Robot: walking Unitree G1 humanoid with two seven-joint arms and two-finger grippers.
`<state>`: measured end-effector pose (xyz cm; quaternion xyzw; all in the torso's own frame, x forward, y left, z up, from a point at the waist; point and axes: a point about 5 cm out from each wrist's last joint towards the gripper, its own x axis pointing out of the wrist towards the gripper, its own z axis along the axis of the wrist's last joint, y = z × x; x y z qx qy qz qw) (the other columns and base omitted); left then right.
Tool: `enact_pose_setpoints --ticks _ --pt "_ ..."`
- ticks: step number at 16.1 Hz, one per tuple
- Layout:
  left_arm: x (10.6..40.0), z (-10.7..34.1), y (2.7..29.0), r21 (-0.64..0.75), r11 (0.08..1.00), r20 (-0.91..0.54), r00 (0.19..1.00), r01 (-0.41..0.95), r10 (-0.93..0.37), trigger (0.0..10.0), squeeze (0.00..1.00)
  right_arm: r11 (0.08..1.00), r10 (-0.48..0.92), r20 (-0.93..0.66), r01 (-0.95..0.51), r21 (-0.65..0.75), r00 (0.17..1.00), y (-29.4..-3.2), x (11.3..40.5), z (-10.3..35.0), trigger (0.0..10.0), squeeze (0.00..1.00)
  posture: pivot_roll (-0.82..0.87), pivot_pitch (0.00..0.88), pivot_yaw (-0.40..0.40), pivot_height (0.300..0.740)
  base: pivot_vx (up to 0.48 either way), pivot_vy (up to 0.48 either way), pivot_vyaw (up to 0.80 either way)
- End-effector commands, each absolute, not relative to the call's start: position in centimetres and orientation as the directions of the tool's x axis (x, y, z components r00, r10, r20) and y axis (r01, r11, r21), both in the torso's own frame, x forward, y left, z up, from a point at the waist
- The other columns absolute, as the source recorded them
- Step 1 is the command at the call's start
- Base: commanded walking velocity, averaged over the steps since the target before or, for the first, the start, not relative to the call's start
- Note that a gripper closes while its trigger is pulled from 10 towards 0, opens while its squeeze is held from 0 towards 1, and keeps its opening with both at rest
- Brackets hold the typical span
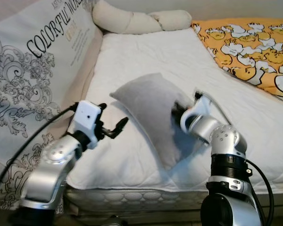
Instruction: Clean up the room
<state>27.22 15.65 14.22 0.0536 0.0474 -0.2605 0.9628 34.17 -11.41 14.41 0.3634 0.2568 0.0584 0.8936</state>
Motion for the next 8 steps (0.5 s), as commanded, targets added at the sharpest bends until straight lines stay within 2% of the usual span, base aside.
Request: enact_pose_setpoints --ticks 1,2,3,4,5,8 --pt "27.9 14.2 15.2 0.047 0.885 -0.094 0.884 0.463 -0.458 10.0 0.91 0.686 0.333 -0.323 0.008 0.727 0.886 -10.8 33.8 15.4 10.0 1.00 -0.01 0.000 0.056 0.740 0.000 0.000 0.00" --pt "28.0 14.2 15.0 0.027 0.890 -0.083 0.889 0.455 -0.451 10.0 0.91 0.689 0.332 -0.301 -0.012 0.725 0.894 -11.0 33.7 15.6 10.0 1.00 -0.01 0.000 0.056 0.740 0.000 0.000 0.00" --pt "28.0 14.1 14.5 0.012 0.901 -0.069 0.899 0.434 -0.432 10.0 1.00 0.758 0.296 -0.242 -0.074 0.647 0.924 -12.0 33.3 16.4 10.0 1.00 -0.01 0.000 0.051 0.740 0.000 0.000 0.00" --pt "27.8 14.0 14.1 0.010 0.908 -0.064 0.906 0.419 -0.418 10.0 1.00 0.855 0.236 -0.169 -0.122 0.503 0.957 -13.2 32.7 17.0 10.0 1.00 -0.01 0.000 0.049 0.740 0.000 0.000 0.00" --pt "27.8 13.9 14.2 0.022 0.925 -0.048 0.924 0.380 -0.378 10.0 1.00 0.905 0.202 -0.133 -0.133 0.403 0.970 -14.1 31.9 17.0 10.0 1.00 -0.02 0.000 0.051 0.740 0.000 0.000 0.00" --pt "27.4 13.5 13.6 0.009 0.949 -0.014 0.949 0.314 -0.314 10.0 1.00 0.969 0.127 -0.148 -0.091 0.230 0.981 -17.1 29.1 15.3 10.0 1.00 -0.02 0.000 0.046 0.740 0.000 0.000 0.00"
